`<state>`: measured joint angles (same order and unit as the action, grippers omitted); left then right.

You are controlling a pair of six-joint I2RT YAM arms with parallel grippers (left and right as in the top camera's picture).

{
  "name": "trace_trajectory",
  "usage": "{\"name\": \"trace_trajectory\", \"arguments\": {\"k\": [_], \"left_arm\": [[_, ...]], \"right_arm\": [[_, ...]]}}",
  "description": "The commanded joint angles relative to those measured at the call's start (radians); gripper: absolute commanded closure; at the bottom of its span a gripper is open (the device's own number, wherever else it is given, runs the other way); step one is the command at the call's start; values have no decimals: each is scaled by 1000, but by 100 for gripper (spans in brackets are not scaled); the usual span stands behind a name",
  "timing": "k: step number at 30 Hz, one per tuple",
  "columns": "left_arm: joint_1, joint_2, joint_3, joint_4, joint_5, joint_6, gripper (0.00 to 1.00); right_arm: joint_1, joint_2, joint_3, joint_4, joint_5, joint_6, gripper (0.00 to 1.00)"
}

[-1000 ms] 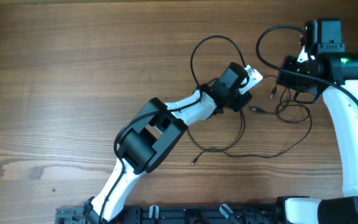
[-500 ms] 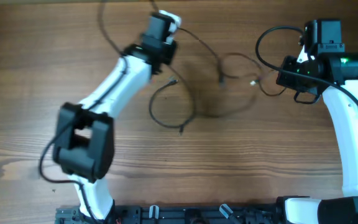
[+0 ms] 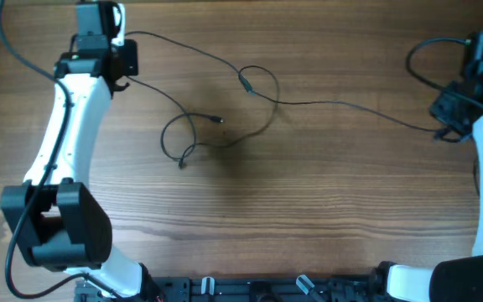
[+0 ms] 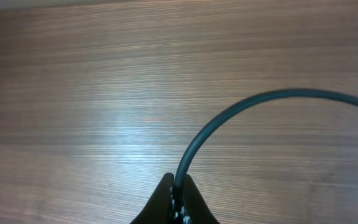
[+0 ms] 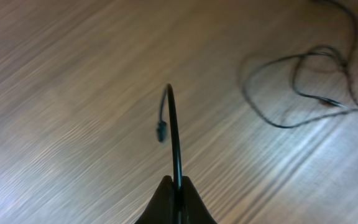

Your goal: Untangle cables

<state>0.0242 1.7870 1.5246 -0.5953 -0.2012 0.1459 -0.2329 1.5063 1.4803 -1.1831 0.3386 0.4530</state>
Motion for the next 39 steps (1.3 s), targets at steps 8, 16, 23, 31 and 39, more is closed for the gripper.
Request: {"name": "trace_trajectory", "arguments": {"k": [8,16,23,31,39], "left_arm": [[325,-146,-4,-5,170,-3,94],[116,-146,-4,-19,205,-14,93],[-82,-146,-4,-31,209,-83,92],[-209,-146,-4,-8,209,-84,68],[-210,-146,-4,-14,203,-72,27]], "right_arm": [[-209,11,-1,31,-146,-39,96],[124,18,-1,105,-426,-383,96],[325,166,-1,86,-518,-574,96],[489,319,-1,95,-621,-633,92],[647,341,-1,172,-619,-697,75]]}}
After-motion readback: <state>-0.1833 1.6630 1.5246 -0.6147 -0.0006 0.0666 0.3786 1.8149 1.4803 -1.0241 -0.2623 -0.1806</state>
